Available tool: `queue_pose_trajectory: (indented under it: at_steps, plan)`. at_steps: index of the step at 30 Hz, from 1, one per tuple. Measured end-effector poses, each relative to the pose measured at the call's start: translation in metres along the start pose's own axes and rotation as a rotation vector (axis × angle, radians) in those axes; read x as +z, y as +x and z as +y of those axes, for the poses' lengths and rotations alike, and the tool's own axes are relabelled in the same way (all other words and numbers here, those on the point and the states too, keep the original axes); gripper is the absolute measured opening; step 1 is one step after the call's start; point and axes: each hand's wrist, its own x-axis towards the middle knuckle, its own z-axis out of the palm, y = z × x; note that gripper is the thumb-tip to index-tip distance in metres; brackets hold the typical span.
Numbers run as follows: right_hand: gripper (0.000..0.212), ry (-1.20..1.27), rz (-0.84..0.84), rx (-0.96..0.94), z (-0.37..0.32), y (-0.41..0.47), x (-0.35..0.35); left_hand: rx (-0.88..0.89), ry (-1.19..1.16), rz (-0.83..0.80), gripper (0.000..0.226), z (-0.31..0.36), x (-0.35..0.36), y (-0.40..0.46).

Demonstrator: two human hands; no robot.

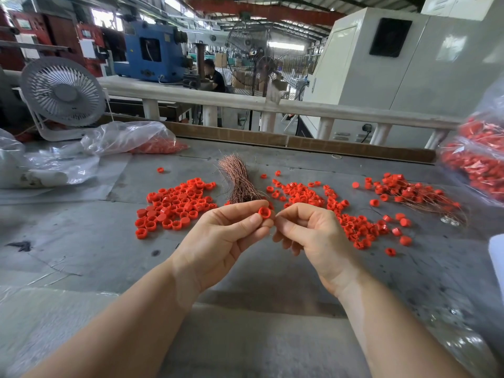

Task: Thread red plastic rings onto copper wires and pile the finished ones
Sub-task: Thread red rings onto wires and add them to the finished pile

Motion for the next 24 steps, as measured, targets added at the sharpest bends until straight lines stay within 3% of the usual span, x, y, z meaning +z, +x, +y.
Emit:
queue_pose_trajectory:
  at_steps: [24]
  plan:
    - [0.027, 0.066, -0.082, 0.092, 0.0006, 0.0018, -0.0003, 0.009, -0.003, -0.034, 0.02, -0.0008, -0.0052, 0.003]
